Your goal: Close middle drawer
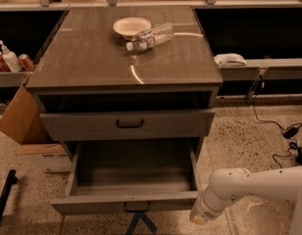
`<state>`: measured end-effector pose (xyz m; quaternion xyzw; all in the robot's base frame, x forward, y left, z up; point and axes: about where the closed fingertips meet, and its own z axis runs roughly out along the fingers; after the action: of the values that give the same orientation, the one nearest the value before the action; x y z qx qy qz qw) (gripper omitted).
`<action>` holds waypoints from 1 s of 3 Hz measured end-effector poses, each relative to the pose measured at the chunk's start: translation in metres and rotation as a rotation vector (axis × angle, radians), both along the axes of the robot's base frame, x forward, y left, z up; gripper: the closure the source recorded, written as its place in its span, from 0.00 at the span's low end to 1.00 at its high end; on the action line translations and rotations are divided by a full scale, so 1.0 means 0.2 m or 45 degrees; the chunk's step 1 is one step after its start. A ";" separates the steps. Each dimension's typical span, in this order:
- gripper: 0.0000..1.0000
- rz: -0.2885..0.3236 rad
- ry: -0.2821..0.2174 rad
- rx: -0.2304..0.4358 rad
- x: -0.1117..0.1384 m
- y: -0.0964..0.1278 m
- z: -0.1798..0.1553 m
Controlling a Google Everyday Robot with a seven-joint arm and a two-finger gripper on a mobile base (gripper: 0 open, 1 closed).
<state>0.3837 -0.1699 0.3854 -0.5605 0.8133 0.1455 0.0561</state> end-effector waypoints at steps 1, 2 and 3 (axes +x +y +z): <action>1.00 0.000 0.000 0.000 0.00 0.00 0.00; 1.00 -0.019 -0.016 0.011 0.02 0.00 -0.02; 1.00 -0.067 -0.101 0.038 0.10 0.00 -0.03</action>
Offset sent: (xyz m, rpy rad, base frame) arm 0.0139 -0.0008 -0.0063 0.0211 -0.0370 -0.0392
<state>0.4042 -0.1705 0.3791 -0.5432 0.8227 0.1338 0.1007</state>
